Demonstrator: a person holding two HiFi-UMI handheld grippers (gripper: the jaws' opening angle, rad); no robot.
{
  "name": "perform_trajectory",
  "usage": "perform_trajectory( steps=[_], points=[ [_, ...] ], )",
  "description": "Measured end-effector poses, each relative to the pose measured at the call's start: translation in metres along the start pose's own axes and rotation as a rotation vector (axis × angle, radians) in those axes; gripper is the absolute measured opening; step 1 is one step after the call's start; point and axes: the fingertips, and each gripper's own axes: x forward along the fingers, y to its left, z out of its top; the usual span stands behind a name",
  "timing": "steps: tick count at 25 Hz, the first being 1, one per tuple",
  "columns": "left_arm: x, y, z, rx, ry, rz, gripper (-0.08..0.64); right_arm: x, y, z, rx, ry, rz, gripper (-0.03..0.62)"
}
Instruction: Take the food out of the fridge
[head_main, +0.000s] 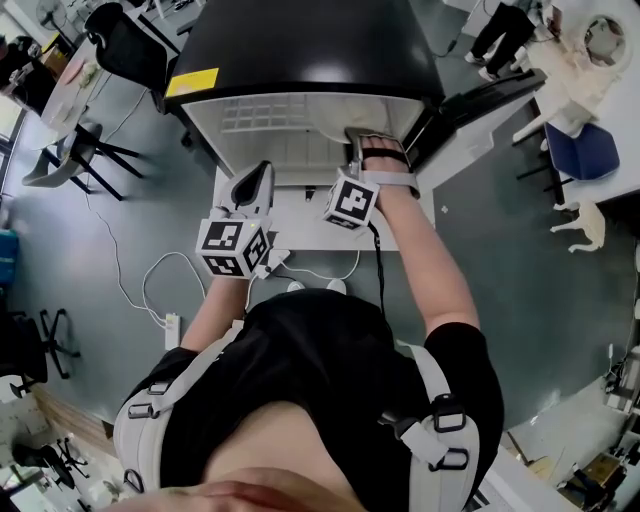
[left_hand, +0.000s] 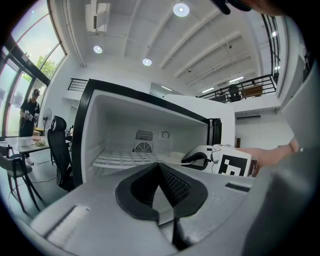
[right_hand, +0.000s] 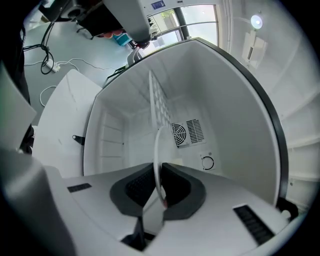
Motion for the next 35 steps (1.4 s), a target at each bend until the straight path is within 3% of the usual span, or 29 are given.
perform_trajectory(
  steps=[15, 22, 29, 35],
  points=[
    [-0.001, -0.015, 0.004, 0.016, 0.002, -0.037, 0.003, -0.057, 0.004, 0.013, -0.082, -0.153, -0.069, 0.028],
    [-0.004, -0.014, 0.004, 0.019, -0.002, -0.028, 0.003, -0.093, 0.002, 0.032, -0.232, -0.309, -0.135, 0.028],
    [-0.008, -0.007, 0.008, 0.016, -0.02, 0.001, 0.003, -0.123, 0.014, 0.042, -0.279, -0.493, -0.131, 0.028],
    [-0.013, 0.004, 0.011, 0.008, -0.032, 0.036, 0.003, -0.132, 0.023, 0.046, -0.284, -0.55, -0.118, 0.029]
  ],
)
